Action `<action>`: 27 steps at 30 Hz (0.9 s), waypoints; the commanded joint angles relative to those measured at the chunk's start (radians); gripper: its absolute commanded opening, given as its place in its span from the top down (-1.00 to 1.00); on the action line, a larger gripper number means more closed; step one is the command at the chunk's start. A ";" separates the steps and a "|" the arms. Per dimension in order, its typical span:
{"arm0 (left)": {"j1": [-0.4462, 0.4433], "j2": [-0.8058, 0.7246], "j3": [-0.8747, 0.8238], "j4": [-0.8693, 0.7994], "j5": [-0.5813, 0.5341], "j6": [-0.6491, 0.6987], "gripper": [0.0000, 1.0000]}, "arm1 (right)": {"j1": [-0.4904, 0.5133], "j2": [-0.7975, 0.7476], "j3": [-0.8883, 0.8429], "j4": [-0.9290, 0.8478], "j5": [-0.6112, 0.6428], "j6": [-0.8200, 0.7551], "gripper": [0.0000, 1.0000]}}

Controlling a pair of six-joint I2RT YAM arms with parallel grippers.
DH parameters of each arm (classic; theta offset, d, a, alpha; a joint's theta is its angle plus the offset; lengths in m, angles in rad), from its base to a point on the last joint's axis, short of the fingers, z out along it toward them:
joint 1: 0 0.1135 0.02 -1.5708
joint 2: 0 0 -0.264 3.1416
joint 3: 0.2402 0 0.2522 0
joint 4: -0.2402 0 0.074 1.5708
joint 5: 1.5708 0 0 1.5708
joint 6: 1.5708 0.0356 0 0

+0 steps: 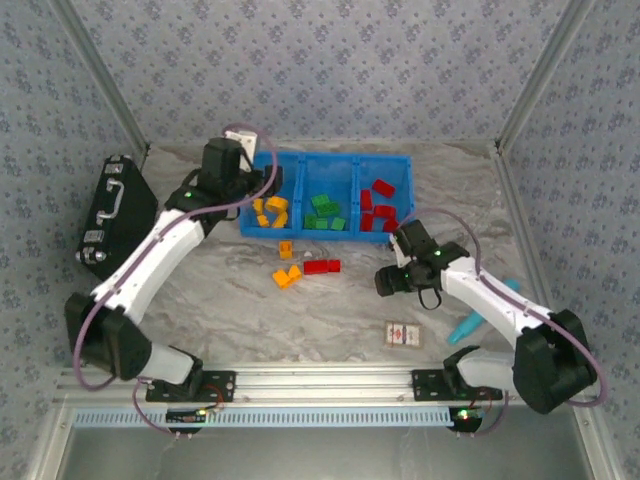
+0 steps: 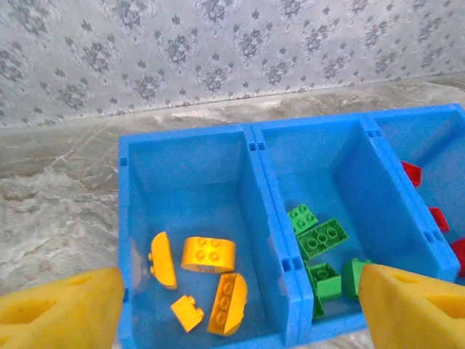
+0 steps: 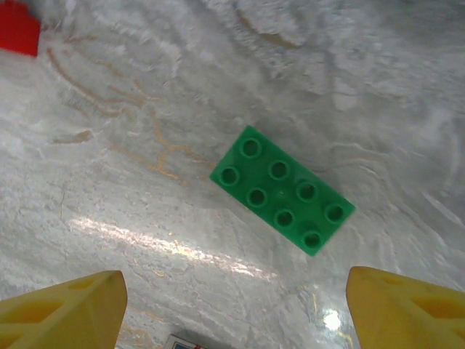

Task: Sort the legos into containers by color
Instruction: Pick up the lego from the center of the table.

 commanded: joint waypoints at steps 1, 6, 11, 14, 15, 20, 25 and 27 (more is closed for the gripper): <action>0.009 -0.099 -0.042 -0.106 -0.007 0.103 -0.71 | -0.014 -0.004 -0.006 0.065 -0.097 -0.191 -0.66; 0.037 -0.233 -0.079 -0.240 -0.041 0.172 -0.73 | -0.038 0.004 0.007 0.082 -0.085 -0.282 -0.72; 0.048 -0.336 -0.154 -0.275 -0.058 0.237 -0.77 | 0.009 0.020 0.001 0.068 0.043 -0.514 -0.73; 0.051 -0.376 -0.186 -0.278 -0.064 0.246 -0.80 | 0.015 0.029 -0.011 0.025 0.039 -0.630 -0.74; 0.053 -0.391 -0.202 -0.268 -0.058 0.247 -0.82 | 0.011 0.037 -0.011 0.019 0.037 -0.647 -0.74; 0.054 -0.471 -0.294 -0.233 -0.036 0.246 -0.85 | -0.017 0.123 -0.014 0.025 0.068 -0.684 -0.73; 0.055 -0.554 -0.375 -0.192 -0.058 0.253 -0.91 | -0.035 0.199 -0.015 0.058 0.124 -0.714 -0.71; 0.056 -0.579 -0.398 -0.179 -0.059 0.254 -0.92 | -0.047 0.209 -0.006 0.048 0.128 -0.717 -0.71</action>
